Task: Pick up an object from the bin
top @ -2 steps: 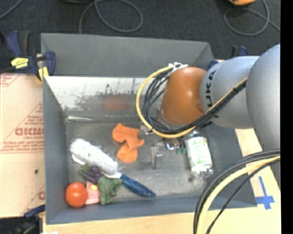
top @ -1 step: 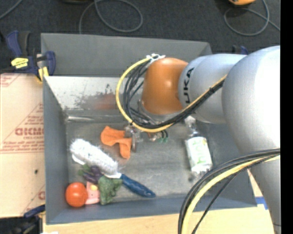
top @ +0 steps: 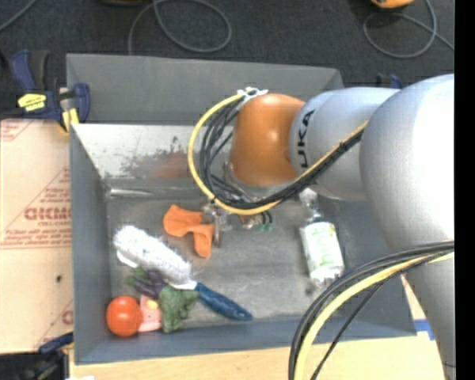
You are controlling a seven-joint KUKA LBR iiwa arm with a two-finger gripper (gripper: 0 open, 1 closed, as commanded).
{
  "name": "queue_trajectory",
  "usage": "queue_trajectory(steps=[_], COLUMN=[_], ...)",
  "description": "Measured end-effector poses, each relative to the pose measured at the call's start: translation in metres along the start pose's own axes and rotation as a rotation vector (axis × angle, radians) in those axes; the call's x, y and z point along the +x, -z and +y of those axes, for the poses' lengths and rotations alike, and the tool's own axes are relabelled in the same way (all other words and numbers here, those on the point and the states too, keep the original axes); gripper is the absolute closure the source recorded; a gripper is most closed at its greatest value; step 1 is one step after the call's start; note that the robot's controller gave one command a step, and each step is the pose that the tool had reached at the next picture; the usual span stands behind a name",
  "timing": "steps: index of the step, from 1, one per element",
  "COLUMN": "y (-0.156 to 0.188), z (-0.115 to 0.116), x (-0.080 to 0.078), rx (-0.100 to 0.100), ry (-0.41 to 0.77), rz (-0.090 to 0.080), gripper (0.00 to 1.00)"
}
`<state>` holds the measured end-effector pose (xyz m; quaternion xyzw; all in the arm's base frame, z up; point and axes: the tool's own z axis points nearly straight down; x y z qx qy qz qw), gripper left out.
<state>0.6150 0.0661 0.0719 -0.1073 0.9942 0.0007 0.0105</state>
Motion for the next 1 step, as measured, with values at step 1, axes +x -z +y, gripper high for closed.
queue_trajectory(steps=[1], y=[0.1395], z=[0.0004], x=[-0.0160], rx=[0.002], ry=[-0.003], rz=[-0.006], gripper=[1.00])
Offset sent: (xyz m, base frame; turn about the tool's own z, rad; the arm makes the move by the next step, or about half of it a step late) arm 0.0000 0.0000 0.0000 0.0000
